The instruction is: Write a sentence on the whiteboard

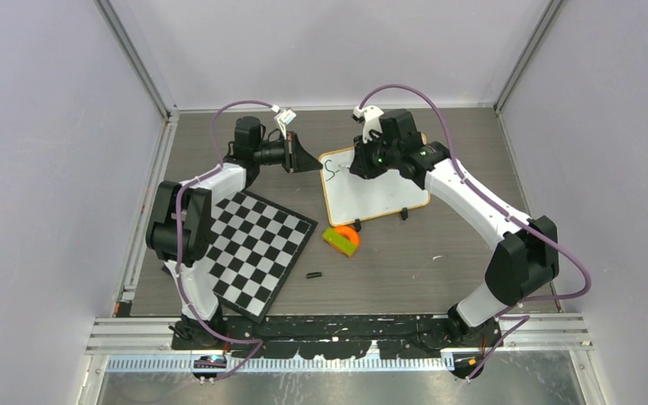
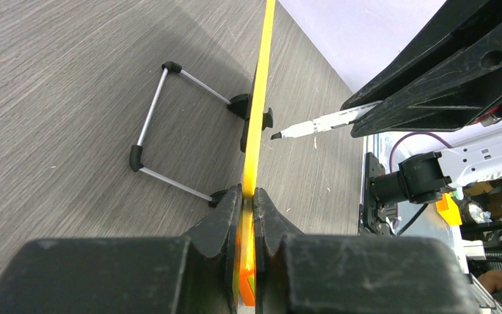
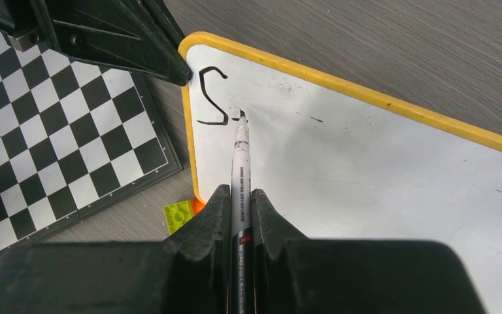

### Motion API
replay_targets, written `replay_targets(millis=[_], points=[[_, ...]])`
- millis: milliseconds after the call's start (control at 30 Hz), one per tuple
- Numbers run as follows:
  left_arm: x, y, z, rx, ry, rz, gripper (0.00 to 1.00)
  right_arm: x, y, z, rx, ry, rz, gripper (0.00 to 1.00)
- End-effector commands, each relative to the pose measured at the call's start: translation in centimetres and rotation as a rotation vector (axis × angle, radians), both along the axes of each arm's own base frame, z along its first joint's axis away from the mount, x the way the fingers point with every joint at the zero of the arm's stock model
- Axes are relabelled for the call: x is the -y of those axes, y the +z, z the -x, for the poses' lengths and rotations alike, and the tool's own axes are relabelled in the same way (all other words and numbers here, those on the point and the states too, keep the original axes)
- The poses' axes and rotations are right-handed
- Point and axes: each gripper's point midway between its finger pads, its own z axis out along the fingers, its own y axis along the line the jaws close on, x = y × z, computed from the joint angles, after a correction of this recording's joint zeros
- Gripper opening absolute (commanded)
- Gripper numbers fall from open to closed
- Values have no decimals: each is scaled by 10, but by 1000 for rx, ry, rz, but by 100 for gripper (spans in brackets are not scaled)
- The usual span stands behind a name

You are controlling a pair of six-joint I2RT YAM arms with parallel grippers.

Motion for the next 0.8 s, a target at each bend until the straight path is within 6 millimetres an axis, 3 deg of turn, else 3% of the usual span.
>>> replay_targets(millis=[0, 433, 767], points=[[3, 18, 4, 66, -30, 23, 0, -8, 34, -12, 88, 13, -53, 0], [3, 15, 3, 66, -30, 18, 0, -8, 12, -19, 58, 11, -16, 0], [2, 13, 3, 67, -28, 11, 0, -2, -1, -9, 29, 7, 4, 0]])
